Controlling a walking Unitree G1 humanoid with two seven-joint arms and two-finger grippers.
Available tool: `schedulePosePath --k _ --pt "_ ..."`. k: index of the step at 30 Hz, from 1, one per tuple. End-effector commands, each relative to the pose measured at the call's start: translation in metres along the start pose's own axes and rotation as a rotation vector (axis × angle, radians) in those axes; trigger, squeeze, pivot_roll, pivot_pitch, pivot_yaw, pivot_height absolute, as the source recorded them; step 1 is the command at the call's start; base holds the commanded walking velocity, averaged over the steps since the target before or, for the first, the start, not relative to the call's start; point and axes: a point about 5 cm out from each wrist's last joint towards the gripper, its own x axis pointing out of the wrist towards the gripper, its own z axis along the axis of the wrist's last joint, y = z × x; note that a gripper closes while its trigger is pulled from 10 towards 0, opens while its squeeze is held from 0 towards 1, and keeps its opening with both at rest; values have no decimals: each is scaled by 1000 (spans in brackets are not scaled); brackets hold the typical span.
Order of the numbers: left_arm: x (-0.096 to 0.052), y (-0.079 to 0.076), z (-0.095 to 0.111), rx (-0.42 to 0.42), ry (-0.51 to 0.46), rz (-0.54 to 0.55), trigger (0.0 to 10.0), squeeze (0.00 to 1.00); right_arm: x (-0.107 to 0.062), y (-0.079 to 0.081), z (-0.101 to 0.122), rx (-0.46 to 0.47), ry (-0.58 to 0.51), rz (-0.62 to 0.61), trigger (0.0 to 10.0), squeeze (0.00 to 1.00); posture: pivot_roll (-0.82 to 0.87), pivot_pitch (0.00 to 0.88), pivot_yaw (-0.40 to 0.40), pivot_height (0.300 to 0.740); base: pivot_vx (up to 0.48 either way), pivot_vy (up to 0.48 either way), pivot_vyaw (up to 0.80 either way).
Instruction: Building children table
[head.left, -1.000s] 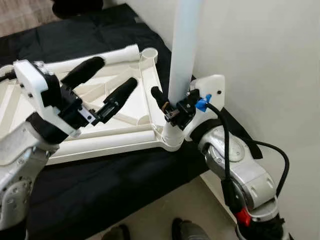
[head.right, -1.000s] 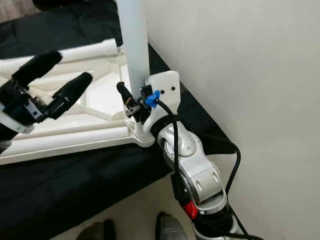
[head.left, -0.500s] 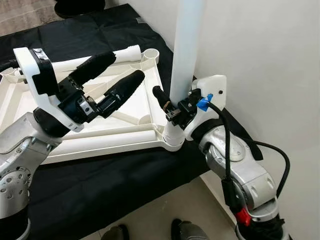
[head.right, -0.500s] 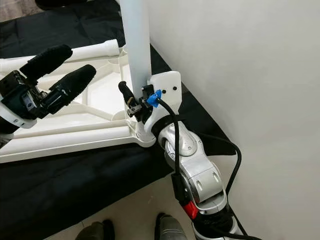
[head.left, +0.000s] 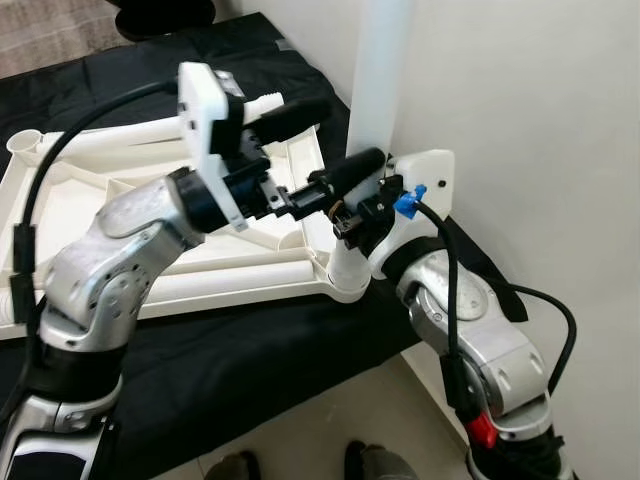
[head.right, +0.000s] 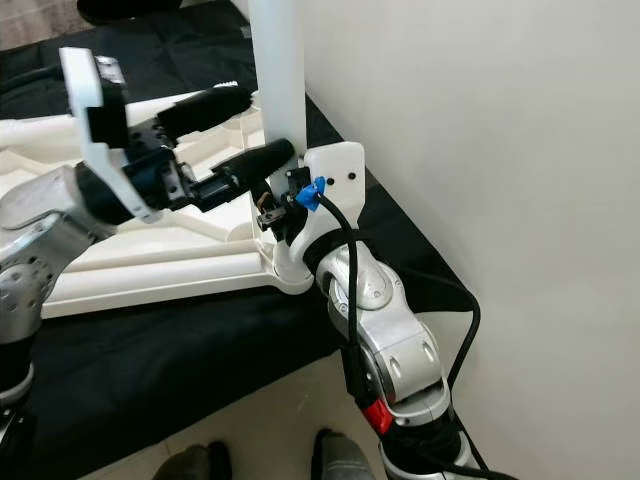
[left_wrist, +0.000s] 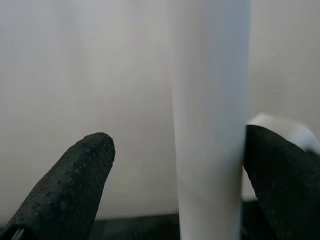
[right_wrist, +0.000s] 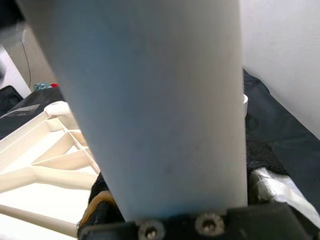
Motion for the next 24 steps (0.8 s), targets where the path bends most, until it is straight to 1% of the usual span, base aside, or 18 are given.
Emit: schedulePosePath --k 1,3,5,6,7,11,17,20,22,23,24 --pt "10 2 -2 39 18 -22 10000 0 1 1 -30 33 159 -5 10000 0 -26 223 4 740 0 0 0" --pt "12 4 -1 50 23 -28 10000 0 1 1 -30 34 159 -6 10000 0 -26 223 4 740 0 0 0" --pt "19 7 0 64 28 -42 9922 0 2 1 -30 36 158 -7 10000 0 -23 223 7 740 0 0 0" --pt "23 8 1 68 27 -56 0 0 2 2 -30 37 157 -8 10000 0 -22 223 10 740 0 0 0" --pt "23 8 1 68 27 -56 0 0 2 2 -30 37 157 -8 10000 0 -22 223 10 740 0 0 0" --pt "31 9 4 92 29 -99 0 0 2 2 -30 41 154 -10 10000 0 -20 222 10 740 0 0 0" --pt "33 10 5 97 31 -105 0 0 2 2 -30 41 152 -10 10000 0 -22 222 13 740 0 0 0" --pt "35 12 6 114 38 -113 0 0 2 -1 -29 37 149 -20 10000 0 -22 221 13 740 0 0 0" --pt "36 13 6 121 42 -116 0 0 2 -1 -28 54 139 -6 10000 0 -25 222 15 740 0 0 0" --pt "36 14 6 125 44 -117 0 0 1 -1 -25 77 105 33 10000 1000 -26 222 15 740 0 0 0" --pt "37 14 6 126 44 -119 0 0 0 0 -20 114 68 106 10000 1000 -27 223 19 740 0 0 0"
